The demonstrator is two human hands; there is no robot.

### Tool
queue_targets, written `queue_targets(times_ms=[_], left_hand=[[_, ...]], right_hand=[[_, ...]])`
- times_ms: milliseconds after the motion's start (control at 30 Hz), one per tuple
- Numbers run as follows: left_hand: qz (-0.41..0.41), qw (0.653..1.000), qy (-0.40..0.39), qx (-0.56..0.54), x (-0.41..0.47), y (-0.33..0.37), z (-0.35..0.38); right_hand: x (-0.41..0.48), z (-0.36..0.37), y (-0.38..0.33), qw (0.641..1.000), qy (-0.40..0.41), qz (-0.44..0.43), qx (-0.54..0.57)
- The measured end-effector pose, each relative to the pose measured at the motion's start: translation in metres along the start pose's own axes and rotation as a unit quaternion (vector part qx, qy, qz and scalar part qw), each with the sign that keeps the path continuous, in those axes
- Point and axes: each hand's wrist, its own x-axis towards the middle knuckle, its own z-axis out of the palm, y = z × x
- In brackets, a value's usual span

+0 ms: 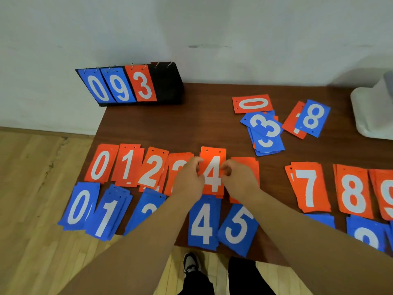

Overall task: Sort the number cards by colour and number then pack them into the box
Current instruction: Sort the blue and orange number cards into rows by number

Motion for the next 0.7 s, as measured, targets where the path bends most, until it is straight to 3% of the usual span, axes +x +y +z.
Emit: queue_targets(times_ms=[433, 567, 700], left_hand=[[-0.033, 0.999, 0.004, 0.021, 0.006, -0.016, 0.010], [-0.077, 0.995, 0.064, 0.023, -0.006, -0.038, -0.017], [-0.116, 0.988, 0.102, 0.006, -0.015, -0.082, -0.058]], right_hand=[[0.030, 0.006, -0.004, 0.994, -0.058, 0.009, -0.089], [0.029, 0.011, -0.007, 0.986, -0.053, 0.009, -0.155], [0.037, 0.024, -0.029, 0.991, -0.022, -0.039, -0.130]])
